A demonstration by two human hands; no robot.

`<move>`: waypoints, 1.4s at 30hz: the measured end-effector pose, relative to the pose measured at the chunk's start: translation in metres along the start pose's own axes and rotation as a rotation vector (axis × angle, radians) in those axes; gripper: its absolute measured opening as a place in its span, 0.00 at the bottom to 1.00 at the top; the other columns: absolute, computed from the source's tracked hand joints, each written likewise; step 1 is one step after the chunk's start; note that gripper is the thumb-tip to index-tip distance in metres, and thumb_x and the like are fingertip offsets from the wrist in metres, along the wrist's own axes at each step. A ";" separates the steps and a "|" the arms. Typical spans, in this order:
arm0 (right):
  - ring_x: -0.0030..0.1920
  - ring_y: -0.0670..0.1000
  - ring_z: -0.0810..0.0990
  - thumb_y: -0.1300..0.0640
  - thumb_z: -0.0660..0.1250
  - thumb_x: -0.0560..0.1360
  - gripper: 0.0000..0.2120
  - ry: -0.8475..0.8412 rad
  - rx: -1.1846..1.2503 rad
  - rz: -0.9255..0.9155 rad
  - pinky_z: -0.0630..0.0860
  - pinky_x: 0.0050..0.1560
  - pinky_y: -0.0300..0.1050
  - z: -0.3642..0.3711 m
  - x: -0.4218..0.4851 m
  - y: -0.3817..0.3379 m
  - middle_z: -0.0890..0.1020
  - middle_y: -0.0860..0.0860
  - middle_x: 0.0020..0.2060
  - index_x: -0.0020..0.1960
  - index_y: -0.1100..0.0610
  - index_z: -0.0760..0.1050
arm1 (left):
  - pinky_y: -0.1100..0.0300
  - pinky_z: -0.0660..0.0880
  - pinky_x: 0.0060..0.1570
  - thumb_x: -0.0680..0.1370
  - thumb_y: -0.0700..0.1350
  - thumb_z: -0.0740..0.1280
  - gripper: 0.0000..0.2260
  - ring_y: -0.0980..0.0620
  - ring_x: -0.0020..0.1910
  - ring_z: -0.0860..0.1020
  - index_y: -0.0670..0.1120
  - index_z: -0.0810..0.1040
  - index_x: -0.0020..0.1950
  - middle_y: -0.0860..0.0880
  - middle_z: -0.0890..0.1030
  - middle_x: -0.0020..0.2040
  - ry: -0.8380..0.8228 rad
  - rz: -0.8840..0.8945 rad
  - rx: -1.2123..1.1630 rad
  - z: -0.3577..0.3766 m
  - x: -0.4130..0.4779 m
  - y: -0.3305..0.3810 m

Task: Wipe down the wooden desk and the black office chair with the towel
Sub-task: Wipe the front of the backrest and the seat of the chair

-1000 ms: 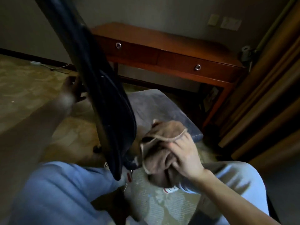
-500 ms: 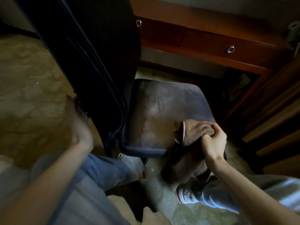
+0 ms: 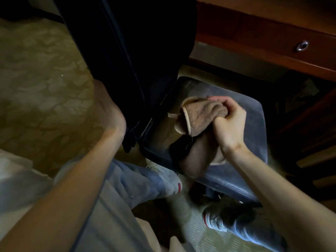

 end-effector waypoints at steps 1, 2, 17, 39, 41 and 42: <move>0.49 0.41 0.82 0.72 0.61 0.72 0.16 0.017 0.002 -0.050 0.76 0.53 0.34 0.004 0.011 -0.009 0.84 0.44 0.45 0.49 0.54 0.80 | 0.57 0.67 0.74 0.88 0.56 0.48 0.24 0.54 0.72 0.73 0.47 0.65 0.80 0.51 0.73 0.74 -0.033 -0.007 -0.028 0.002 0.004 0.000; 0.50 0.42 0.82 0.71 0.61 0.71 0.16 0.046 0.002 -0.104 0.77 0.54 0.36 0.004 0.020 -0.018 0.84 0.44 0.46 0.49 0.54 0.80 | 0.64 0.70 0.69 0.88 0.56 0.49 0.24 0.58 0.69 0.75 0.47 0.65 0.80 0.55 0.75 0.71 -0.028 -0.021 -0.030 0.003 0.004 0.001; 0.81 0.55 0.34 0.26 0.69 0.67 0.54 -1.167 -0.912 0.061 0.34 0.75 0.71 0.153 0.002 0.109 0.39 0.51 0.82 0.82 0.38 0.42 | 0.59 0.70 0.71 0.84 0.65 0.48 0.28 0.56 0.71 0.73 0.53 0.65 0.80 0.55 0.74 0.74 -0.104 -0.069 0.096 0.015 0.058 -0.023; 0.63 0.58 0.74 0.35 0.66 0.71 0.26 -0.979 -0.949 -0.215 0.64 0.62 0.62 0.159 -0.018 0.130 0.76 0.50 0.65 0.67 0.41 0.70 | 0.74 0.69 0.24 0.86 0.57 0.54 0.19 0.69 0.45 0.79 0.52 0.71 0.74 0.61 0.81 0.49 -0.214 -0.094 0.422 0.036 0.129 -0.093; 0.61 0.57 0.77 0.36 0.68 0.71 0.21 -1.057 -0.947 -0.134 0.66 0.62 0.61 0.146 -0.013 0.120 0.80 0.48 0.60 0.62 0.39 0.72 | 0.73 0.69 0.23 0.86 0.56 0.55 0.16 0.73 0.34 0.78 0.55 0.73 0.71 0.64 0.81 0.45 -0.178 -0.109 0.399 0.036 0.121 -0.092; 0.60 0.57 0.79 0.37 0.68 0.70 0.18 -1.080 -0.928 -0.103 0.69 0.60 0.58 0.143 -0.008 0.114 0.81 0.48 0.57 0.58 0.39 0.73 | 0.73 0.70 0.24 0.87 0.55 0.55 0.16 0.73 0.32 0.78 0.56 0.72 0.72 0.64 0.81 0.46 -0.158 -0.112 0.395 0.034 0.120 -0.091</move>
Point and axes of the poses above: each hand's wrist, its own x-axis towards the middle knuckle, its own z-axis out of the palm, y = z × x, the point moved 6 cm from there along x, towards the middle knuckle
